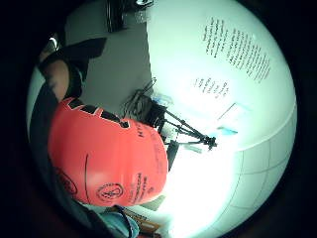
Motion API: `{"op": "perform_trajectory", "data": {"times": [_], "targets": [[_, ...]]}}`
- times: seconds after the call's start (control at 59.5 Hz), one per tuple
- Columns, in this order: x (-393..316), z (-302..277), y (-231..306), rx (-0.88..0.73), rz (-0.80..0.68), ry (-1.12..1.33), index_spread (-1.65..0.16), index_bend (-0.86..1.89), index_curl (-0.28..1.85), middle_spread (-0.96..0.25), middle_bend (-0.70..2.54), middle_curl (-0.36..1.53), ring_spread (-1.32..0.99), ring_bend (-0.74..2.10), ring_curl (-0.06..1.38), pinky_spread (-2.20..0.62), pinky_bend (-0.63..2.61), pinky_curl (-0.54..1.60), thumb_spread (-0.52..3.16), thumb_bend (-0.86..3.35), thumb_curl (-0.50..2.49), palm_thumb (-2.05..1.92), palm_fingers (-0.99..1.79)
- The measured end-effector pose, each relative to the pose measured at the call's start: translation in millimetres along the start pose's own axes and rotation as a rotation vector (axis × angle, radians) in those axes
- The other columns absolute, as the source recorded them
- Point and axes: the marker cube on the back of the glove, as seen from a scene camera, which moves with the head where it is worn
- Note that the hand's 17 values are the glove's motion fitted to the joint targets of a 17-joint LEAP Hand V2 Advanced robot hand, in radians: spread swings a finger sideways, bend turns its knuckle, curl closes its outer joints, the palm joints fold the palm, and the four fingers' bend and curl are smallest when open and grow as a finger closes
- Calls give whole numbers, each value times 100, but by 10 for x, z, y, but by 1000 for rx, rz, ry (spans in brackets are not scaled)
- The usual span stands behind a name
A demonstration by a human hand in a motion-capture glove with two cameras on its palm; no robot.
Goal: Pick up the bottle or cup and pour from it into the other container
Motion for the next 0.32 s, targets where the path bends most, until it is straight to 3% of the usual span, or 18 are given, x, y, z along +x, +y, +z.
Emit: {"op": "perform_trajectory", "data": {"times": [0.319], "targets": [[-33,-15,3,-10,33,-37,-13,11,29,-6,27,50,-14,46,45,-15,45,37,32,-4,71,100,110]]}}
